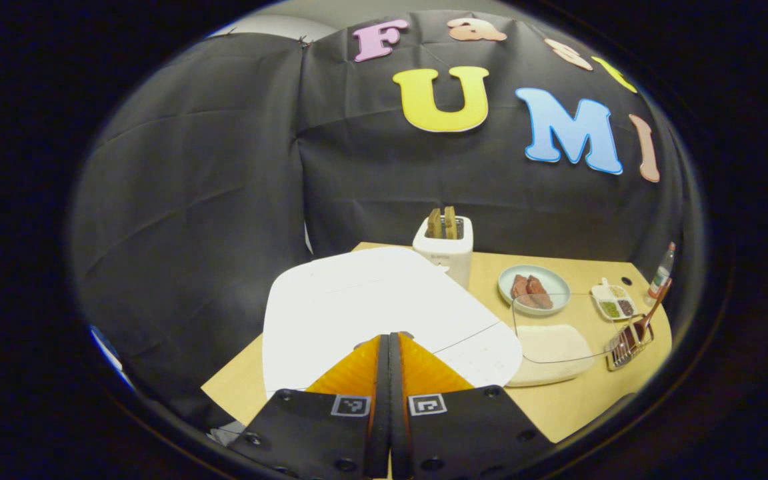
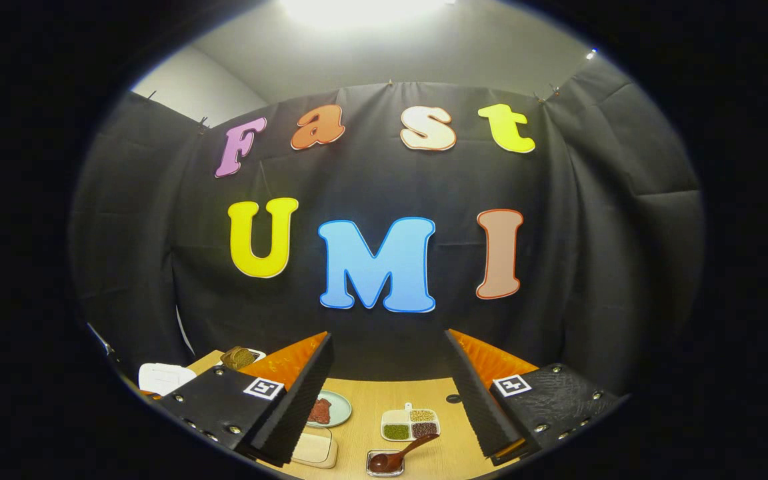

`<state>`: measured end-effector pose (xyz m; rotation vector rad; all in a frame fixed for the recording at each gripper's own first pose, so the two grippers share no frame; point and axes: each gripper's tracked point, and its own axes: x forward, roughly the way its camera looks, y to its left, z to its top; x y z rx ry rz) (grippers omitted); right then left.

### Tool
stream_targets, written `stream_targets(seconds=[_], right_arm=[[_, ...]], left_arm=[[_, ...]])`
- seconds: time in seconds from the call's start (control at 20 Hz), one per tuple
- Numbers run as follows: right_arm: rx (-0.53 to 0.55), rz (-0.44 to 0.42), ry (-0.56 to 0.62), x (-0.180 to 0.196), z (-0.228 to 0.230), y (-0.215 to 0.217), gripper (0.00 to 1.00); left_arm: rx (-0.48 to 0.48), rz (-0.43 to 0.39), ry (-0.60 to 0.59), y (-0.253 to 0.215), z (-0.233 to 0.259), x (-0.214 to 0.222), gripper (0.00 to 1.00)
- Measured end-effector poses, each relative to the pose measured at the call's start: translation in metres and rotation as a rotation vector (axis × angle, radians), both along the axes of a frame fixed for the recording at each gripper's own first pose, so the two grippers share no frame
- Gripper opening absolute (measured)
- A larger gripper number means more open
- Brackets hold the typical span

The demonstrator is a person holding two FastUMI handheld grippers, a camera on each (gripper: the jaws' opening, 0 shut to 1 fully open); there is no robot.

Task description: Close the left gripper, press the button to open the rice cooker; take a wooden spoon from the chopstick holder with the right hand, scoop a spoonful of rice and pour it into the rice cooker, then put the wooden spoon back into the chopstick holder.

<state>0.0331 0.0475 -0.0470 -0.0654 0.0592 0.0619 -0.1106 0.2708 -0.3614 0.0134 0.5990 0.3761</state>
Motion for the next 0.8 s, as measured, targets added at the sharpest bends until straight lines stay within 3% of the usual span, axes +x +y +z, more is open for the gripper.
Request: stream_targets(seconds=[0.15, 0.2, 0.25, 0.35, 0.55, 0.8], right_arm=[[-0.003, -0.015, 0.017, 0.002, -0.005, -0.008, 0.98], [-0.002, -0.016, 0.018, 0.004, -0.005, -0.009, 0.99], [-0.001, -0.018, 0.018, 0.004, -0.005, -0.009, 0.98], [-0.001, -0.008, 0.022, 0.005, -0.007, -0.007, 0.98], [0.012, 0.020, 0.030, 0.004, -0.011, 0.001, 0.98], [0.040, 0.037, 0.030, 0.003, -0.011, 0.002, 0.98]], left_arm=[[-0.025, 0.012, 0.005, 0.002, -0.007, 0.005, 0.07], [-0.025, 0.012, 0.020, 0.001, -0.009, 0.006, 0.13], [-0.002, 0.007, 0.023, 0.002, -0.011, 0.007, 0.07], [0.022, 0.016, 0.056, 0.002, -0.010, 0.006, 0.07], [-0.088, 0.070, 0.085, 0.002, -0.011, 0.003, 0.07], [-0.109, 0.039, 0.157, 0.003, -0.013, 0.005, 0.07]])
